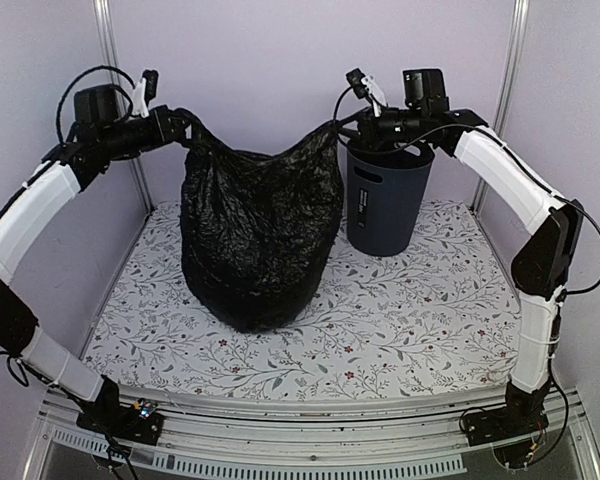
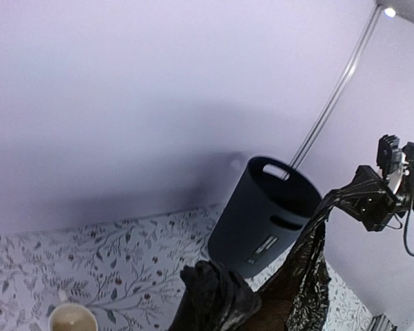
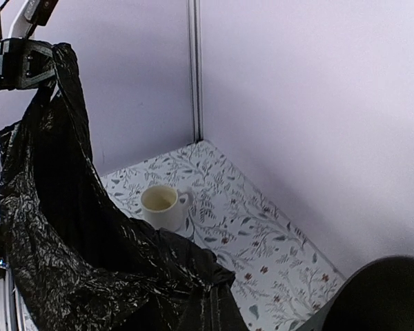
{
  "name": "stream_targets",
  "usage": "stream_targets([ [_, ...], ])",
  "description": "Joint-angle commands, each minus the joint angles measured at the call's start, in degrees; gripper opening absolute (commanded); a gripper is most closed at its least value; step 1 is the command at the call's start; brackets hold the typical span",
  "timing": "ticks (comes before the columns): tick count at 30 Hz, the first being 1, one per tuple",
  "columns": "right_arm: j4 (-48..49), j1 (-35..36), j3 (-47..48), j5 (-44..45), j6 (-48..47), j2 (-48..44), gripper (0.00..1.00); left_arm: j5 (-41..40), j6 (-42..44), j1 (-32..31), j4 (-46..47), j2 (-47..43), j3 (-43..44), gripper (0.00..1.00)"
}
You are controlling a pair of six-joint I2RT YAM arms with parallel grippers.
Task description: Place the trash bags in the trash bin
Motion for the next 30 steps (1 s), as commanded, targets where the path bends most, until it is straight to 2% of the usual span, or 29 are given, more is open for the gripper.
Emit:
stream_targets([
  [1, 3.6, 0.4, 9.9, 0.9, -5.4, -8.2, 0.01, 4.6, 5.3, -0.5, 1.9, -6.8, 8.6, 0.00],
  [4, -0.9, 0.8, 17.8, -1.1, -8.2, -9.0, 0.02, 3.6, 6.8, -1.5, 6.5, -13.3, 6.3, 0.00],
  [7, -4.2, 1.1, 14.9, -4.3, -11.3, -10.9, 0.01, 2.5, 9.0, -2.5, 10.3, -19.6, -0.6, 0.00],
  [11, -1.2, 2.1, -4.2, -3.0, -15.8, -13.9, 0.01, -1.1, 5.9, -2.6, 17.0, -23.4, -20.1, 0.00],
  [14, 10.5, 2.7, -23.6, 4.1, -13.7, -15.6, 0.01, 0.8, 2.8, -3.0, 21.2, -19.3, -32.2, 0.00],
  [16, 12.0, 2.8, -28.4, 7.1, -11.2, -13.1, 0.01, 2.5, 1.3, -3.0, 22.0, -15.3, -36.0, 0.00],
  [19, 5.8, 2.9, -28.0, -0.4, -8.9, -12.2, 0.01, 7.0, 0.0, -3.8, 22.3, -15.5, -37.0, 0.00],
  [24, 7.6, 3.6, -35.0, -8.5, -12.1, -20.8, 0.02, 3.0, 3.3, -5.8, 18.3, -22.9, -34.4, 0.00],
  [30, 0.7, 3.6, -34.7, -17.1, -16.6, -22.2, 0.02, 4.7, 4.3, -5.7, 11.1, -22.6, -32.3, 0.00],
])
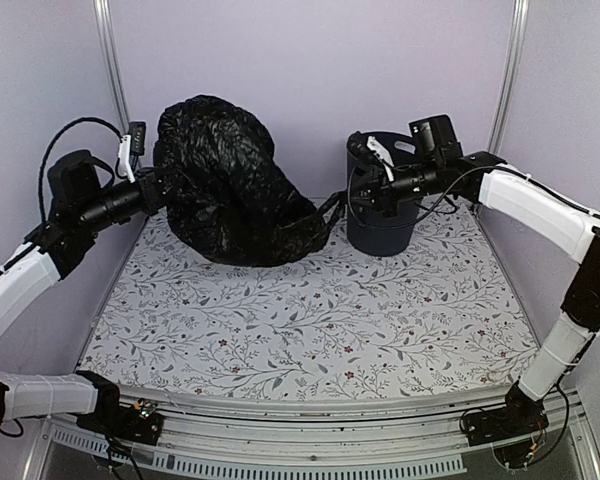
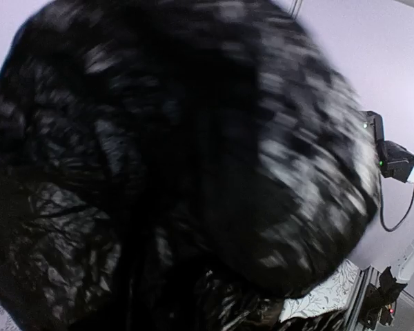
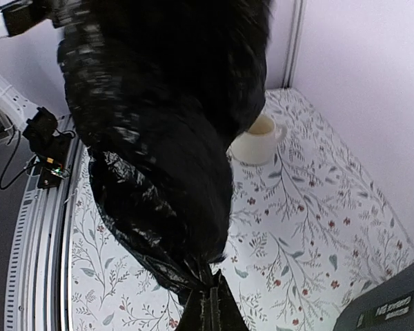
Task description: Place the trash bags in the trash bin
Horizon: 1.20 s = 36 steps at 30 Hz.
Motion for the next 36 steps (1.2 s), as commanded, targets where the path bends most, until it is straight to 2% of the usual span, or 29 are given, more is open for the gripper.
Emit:
stream_targets([
  [1, -3.0, 0.3, 1.3, -8.9, -3.7, -3.3, 0.02, 2.0, 1.1, -0.2, -5.8, 1.7, 0.9, 0.00],
  [12, -3.0, 0.2, 3.6, -5.0, 2.4, -1.6, 0.02, 4.5, -1.0, -0.2, -14.1, 4.3, 4.7, 0.00],
  [15, -3.6, -0.5, 7.7, -6.6, 4.5, -2.3, 0.02, 6.3, -1.9, -0.2, -17.8, 4.9, 11.6, 0.00],
  [17, -3.2, -1.6, 12.3, -7.7, 5.6, -3.6, 0.02, 6.7, -0.8, -0.3, -21.1, 5.6, 21.8, 0.00],
  [20, -2.9, -2.6, 18.2, -5.5, 7.4, -2.1, 0.02, 1.3, 2.1, -0.2, -25.2, 7.2, 29.5, 0.00],
  [23, -2.9, -2.7, 18.4, -6.4, 7.1, -1.2, 0.02, 0.3, 2.1, -0.2, -24.9, 8.3, 27.7, 0.00],
  [28, -1.6, -2.7, 15.6, -7.9, 8.8, -1.4, 0.03, 1.1, -1.7, -0.1, -18.6, 6.1, 20.3, 0.00],
  [33, -2.3, -2.9, 19.1, -8.8, 8.8, -1.1, 0.03, -3.5, 0.8, -0.1, -20.7, 6.1, 23.8, 0.00],
  [36, -2.3, -3.0, 20.2, -12.8, 9.9, -0.4, 0.03, -1.8, -0.5, -0.1, -19.4, 6.6, 24.3, 0.00],
])
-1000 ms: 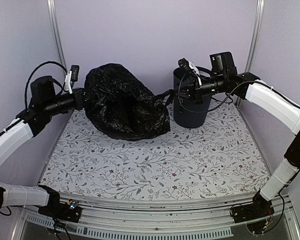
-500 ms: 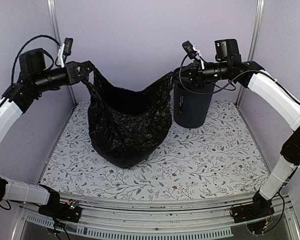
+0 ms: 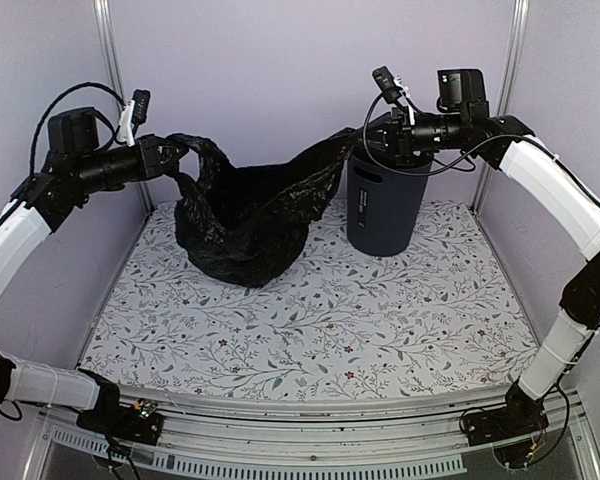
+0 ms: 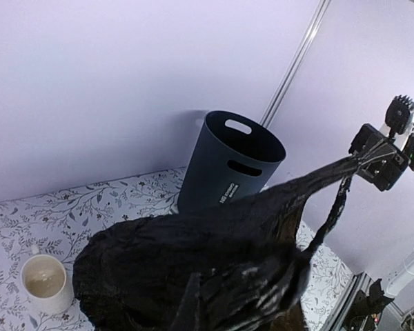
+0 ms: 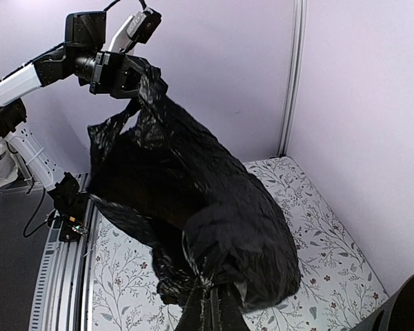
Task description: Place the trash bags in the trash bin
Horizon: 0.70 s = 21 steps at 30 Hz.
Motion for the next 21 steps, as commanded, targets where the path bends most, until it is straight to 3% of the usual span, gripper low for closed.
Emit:
stream_targets([
  [1, 0.2, -0.2, 3.1, -5.5, 2.0, 0.9, 0.04, 0.2, -1.0, -0.2, 2.9, -0.9, 1.9, 0.00],
  [9, 0.1, -0.2, 2.5, -3.7, 2.1, 2.1, 0.05, 0.1, -0.6, -0.2, 5.4, -1.6, -0.2, 0.00],
  [13, -0.8, -1.2, 3.2, -3.1, 1.2, 2.9, 0.12, -0.6, -1.0, -0.1, 8.4, -2.2, -1.3, 0.00],
  [16, -1.5, -3.5, 3.7, -4.5, 0.7, 3.3, 0.27, -2.5, -0.9, -0.1, 8.9, -1.9, -0.6, 0.00],
  [21, -3.7, -8.5, 3.1, -7.9, 0.5, 2.8, 0.68, -6.5, -2.6, 0.2, 10.2, -2.5, -2.5, 0.00],
])
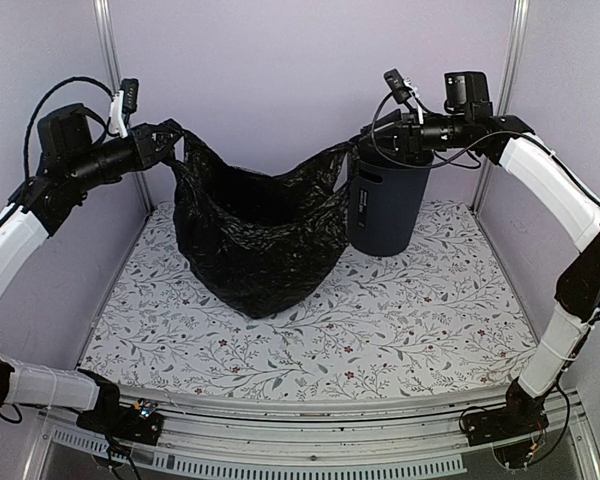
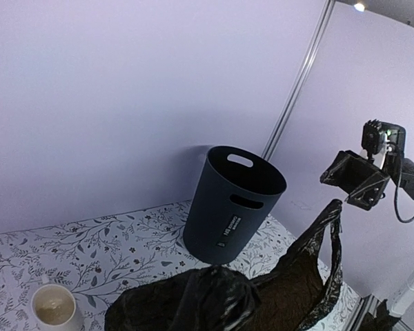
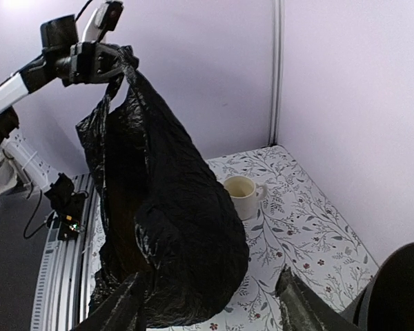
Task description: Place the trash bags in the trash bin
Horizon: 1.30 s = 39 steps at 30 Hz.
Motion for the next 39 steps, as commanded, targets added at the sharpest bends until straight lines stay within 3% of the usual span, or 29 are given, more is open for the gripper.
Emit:
stream_targets([
  [1, -3.2, -4.5, 1.2, -4.0, -1.3, 0.0, 0.72, -3.9, -1.8, 0.3, 3.1, -1.4, -2.4, 0.00],
  [3, -5.7, -5.5, 1.7, -3.6, -4.1, -0.2, 0.79, -4.1, -2.7, 0.6, 3.7, -1.7, -3.7, 0.00],
  [7, -11.3, -5.8, 4.8, 5.5, -10.1, 0.8, 0.79, -3.5, -3.8, 0.7, 5.2, -2.6, -5.5, 0.00],
  [11, -15.7, -5.8, 11.2, 18.9, -13.0, 5.2, 0.72, -3.3, -4.0, 0.8, 5.4, -3.2, -6.4, 0.00],
  [15, -17.0, -5.8, 14.0, 26.6, -15.8, 7.7, 0.67, -2.3, -4.0, 0.7, 4.7, -2.8, -6.3, 0.00],
  [32, -21.9, -5.8, 16.8, 32.4, -18.7, 17.2, 0.58, 0.6, -8.1, 0.7, 7.8, -3.4, -11.3, 0.00],
  [39, -25.3, -5.3, 17.5, 29.1, -20.0, 17.9, 0.40, 1.2, -8.4, 0.8, 8.5, -2.9, -11.8, 0.00],
])
